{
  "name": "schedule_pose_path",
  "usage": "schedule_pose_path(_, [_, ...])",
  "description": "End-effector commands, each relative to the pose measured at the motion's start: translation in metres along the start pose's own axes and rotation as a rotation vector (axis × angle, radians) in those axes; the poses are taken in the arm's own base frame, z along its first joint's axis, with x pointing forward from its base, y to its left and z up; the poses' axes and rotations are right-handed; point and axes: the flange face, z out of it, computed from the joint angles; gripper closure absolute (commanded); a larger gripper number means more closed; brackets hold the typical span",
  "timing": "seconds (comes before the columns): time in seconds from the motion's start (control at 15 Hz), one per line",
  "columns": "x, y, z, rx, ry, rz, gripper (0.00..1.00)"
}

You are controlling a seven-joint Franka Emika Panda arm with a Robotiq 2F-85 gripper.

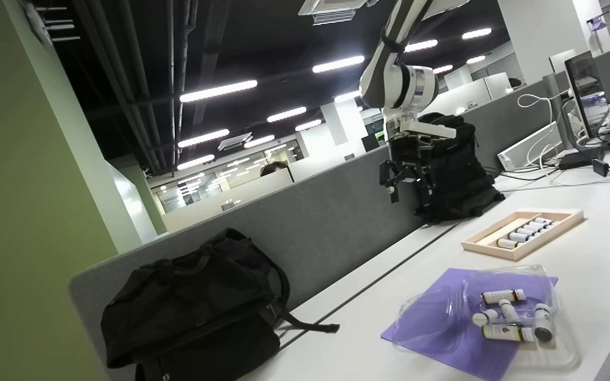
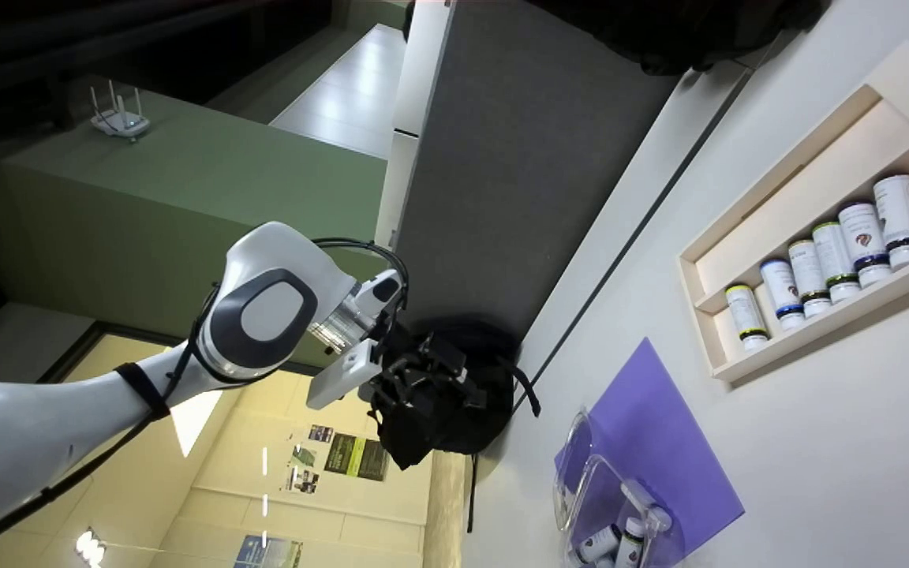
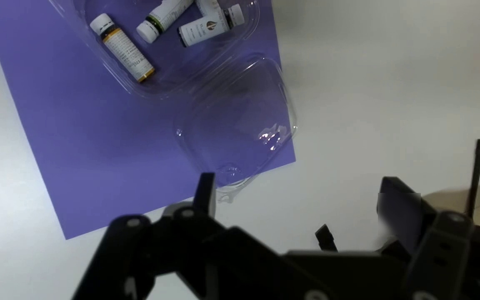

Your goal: Close the lid on the clear container

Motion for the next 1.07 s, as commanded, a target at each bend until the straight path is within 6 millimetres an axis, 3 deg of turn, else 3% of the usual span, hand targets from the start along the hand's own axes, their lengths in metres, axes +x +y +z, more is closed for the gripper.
schedule_pose_path(0.0, [0.014,0.004,-0.002,0.011,-0.004,0.004,0.0])
schedule_pose_path(0.4, [0.094,0.036,0.015,0.051,-0.034,0.057,0.0])
schedule_pose_path(0.67, [0.13,0.046,0.056,0.083,-0.125,0.048,0.0])
schedule_pose_path(0.93, [0.152,0.053,0.097,0.1,-0.203,0.079,0.0])
schedule_pose_path(1.0, [0.136,0.053,0.093,0.106,-0.176,0.034,0.0])
